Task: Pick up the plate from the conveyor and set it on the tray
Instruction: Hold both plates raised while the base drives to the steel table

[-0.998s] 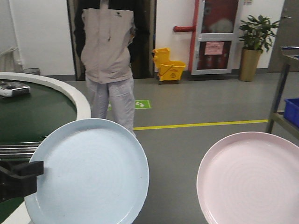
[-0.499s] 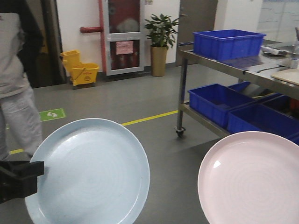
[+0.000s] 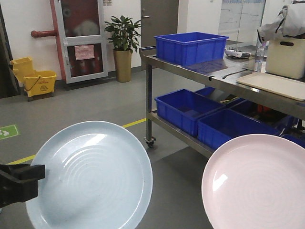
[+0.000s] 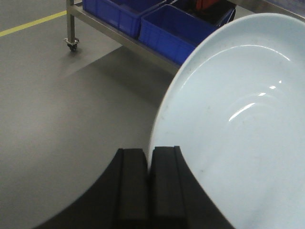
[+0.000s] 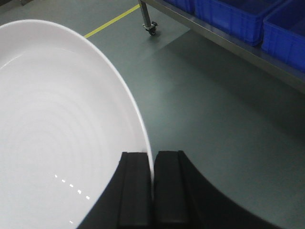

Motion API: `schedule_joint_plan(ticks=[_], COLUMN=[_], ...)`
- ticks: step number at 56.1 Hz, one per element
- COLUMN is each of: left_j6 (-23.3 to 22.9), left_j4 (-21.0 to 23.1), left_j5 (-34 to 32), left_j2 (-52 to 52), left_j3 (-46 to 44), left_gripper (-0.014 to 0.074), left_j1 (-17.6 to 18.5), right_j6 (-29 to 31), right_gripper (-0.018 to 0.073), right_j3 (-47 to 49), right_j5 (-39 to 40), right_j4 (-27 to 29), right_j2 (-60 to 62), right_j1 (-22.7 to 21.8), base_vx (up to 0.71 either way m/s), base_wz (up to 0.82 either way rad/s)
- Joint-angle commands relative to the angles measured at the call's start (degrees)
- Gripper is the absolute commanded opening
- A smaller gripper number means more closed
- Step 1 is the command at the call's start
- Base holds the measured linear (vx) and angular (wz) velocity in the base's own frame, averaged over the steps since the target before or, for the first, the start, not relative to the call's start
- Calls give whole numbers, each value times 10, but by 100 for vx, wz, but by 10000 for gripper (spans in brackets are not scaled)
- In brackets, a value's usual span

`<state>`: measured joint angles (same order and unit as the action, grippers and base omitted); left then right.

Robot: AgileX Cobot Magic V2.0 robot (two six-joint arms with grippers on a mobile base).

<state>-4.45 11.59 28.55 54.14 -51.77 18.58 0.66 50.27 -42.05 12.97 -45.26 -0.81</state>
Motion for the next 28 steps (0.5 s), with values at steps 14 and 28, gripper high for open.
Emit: schedule_joint_plan(ticks=[14, 28], left_j6=[-5, -5], left_j4=[8, 8], left_j5=[-46, -47], left_j2=[-9, -9], left_j3=[-17, -17], left_gripper=[-6, -6], left_j1=[2, 2], right_j6=[2, 2], right_gripper=[-10, -10], right_j3=[18, 18], right_j5=[45, 45], right_j4=[6, 6], right_j2=[3, 3], right_j1=[-2, -2], base_vx=[45, 51], base_wz=[2, 8])
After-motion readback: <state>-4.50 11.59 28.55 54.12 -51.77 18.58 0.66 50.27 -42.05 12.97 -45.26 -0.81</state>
